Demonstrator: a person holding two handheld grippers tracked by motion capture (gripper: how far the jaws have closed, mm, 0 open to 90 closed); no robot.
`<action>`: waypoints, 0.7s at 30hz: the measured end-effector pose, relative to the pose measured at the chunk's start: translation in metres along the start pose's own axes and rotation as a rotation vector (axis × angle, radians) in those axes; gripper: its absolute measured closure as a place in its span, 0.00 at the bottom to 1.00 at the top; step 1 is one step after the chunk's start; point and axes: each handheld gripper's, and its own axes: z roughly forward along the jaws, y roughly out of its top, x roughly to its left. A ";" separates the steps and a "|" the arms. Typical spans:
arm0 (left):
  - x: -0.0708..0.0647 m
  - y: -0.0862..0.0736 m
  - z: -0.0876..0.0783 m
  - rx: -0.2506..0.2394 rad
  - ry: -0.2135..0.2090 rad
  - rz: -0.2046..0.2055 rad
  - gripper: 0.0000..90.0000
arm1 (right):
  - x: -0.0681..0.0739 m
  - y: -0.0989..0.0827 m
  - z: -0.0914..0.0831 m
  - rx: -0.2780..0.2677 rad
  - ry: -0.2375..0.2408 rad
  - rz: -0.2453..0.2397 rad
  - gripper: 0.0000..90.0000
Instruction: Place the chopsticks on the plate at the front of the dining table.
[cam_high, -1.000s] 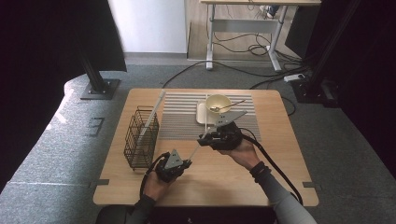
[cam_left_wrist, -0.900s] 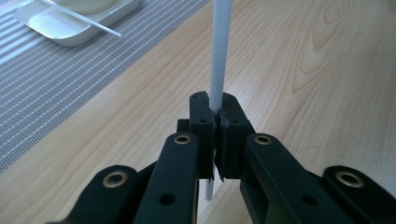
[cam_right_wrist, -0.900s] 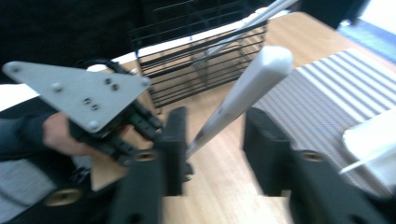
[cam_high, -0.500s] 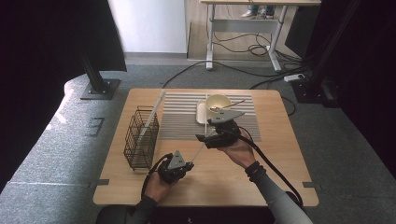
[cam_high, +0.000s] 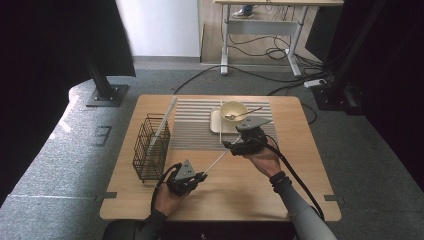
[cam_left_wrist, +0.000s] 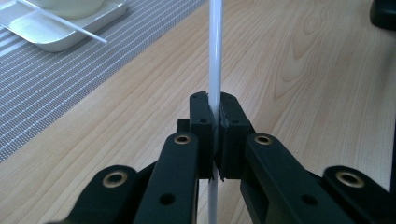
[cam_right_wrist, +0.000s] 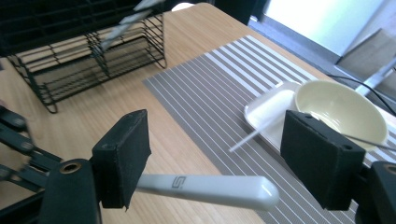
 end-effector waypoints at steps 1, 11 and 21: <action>0.000 0.000 -0.001 -0.003 0.000 -0.001 0.95 | -0.002 -0.002 0.000 0.000 -0.004 0.005 0.26; 0.001 0.002 -0.004 -0.007 -0.004 -0.005 0.95 | -0.020 -0.023 0.012 0.019 -0.045 0.033 0.26; 0.002 0.002 0.002 0.034 -0.003 -0.043 0.95 | -0.023 -0.029 0.005 0.033 -0.026 0.035 0.17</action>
